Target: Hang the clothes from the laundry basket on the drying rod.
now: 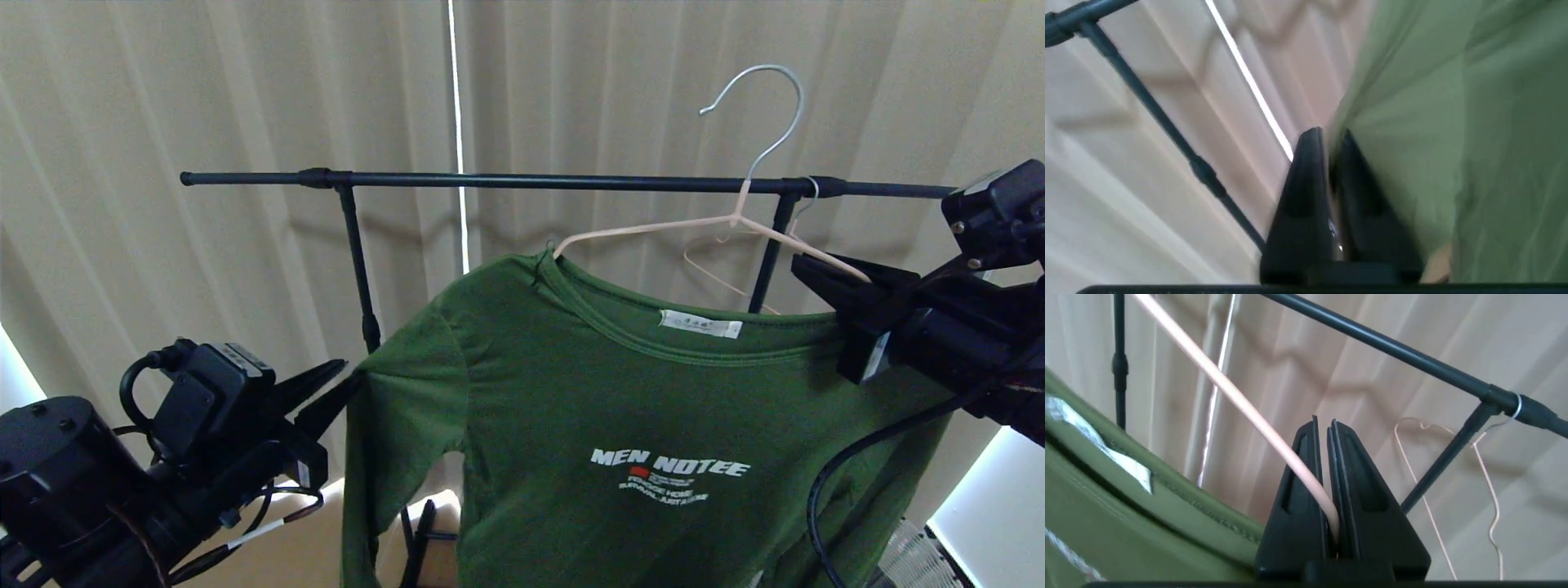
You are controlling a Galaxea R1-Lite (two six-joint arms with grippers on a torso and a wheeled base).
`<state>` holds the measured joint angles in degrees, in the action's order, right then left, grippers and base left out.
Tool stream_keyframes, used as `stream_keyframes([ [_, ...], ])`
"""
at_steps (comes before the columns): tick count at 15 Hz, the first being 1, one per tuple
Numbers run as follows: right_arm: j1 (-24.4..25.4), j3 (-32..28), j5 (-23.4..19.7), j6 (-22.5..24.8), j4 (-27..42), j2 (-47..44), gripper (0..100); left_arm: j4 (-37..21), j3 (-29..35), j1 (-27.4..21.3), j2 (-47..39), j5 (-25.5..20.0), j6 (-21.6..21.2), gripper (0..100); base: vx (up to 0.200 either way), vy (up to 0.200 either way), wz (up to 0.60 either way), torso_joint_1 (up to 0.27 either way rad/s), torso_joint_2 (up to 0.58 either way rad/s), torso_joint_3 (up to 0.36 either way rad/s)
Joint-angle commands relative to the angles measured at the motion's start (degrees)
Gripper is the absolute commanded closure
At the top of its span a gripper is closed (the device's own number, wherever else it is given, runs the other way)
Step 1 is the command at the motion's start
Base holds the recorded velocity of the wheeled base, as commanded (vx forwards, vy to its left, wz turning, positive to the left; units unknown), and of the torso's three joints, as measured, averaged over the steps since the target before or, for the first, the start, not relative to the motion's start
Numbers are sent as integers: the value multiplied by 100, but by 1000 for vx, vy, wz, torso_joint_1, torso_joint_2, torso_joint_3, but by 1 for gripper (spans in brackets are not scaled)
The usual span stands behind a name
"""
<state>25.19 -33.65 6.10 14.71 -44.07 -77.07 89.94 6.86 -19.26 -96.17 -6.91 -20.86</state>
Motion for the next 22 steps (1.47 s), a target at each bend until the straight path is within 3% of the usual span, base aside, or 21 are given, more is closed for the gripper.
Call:
stream_keyframes([
  [1, 4, -10, -3, 5, 4, -10, 100, 6, 26, -7, 99, -21, 12, 0, 0, 0, 0, 0, 0, 0],
  [5, -225, 25, 14, 14, 320, 8, 100, 6, -1, -34, 617, -170, 38, 0, 0, 0, 0, 0, 0, 0],
  [6, -339, 174, 50, 23, 882, 148, 100, -12, -45, 19, 1004, -196, 91, 0, 0, 0, 0, 0, 0, 0],
  [8, -339, 236, 67, 23, 1120, 254, 100, -258, -80, 116, 1303, -161, 99, 0, 0, 0, 0, 0, 0, 0],
  [11, -409, 236, 410, 23, 1682, 456, 100, -2464, -115, 564, 3017, -12, 328, 0, 0, 0, 0, 0, 0, 0],
  [12, -453, 209, 639, 23, 1964, 473, 100, -3853, 8, 634, 3869, 208, 583, 0, 0, 0, 0, 0, 0, 0],
  [13, -462, 201, 753, 23, 2095, 447, 100, -4802, 131, 731, 4449, 340, 662, 0, 0, 0, 0, 0, 0, 0],
  [15, -471, 157, 1043, 23, 2122, 324, 100, -6067, 263, 863, 5346, 304, 653, 0, 0, 0, 0, 0, 0, 0],
  [16, -471, 104, 1183, 14, 2104, 263, 100, -6375, 263, 845, 5583, 296, 653, 0, 0, 0, 0, 0, 0, 0],
  [20, -497, -72, 1271, -21, 2122, 104, 100, -6428, 131, 836, 5662, 261, 636, 0, 0, 0, 0, 0, 0, 0],
  [22, -523, -362, 1280, -373, 2122, -203, 100, -6437, 193, 766, 5601, 252, 644, 0, 0, 0, 0, 0, 0, 0],
])
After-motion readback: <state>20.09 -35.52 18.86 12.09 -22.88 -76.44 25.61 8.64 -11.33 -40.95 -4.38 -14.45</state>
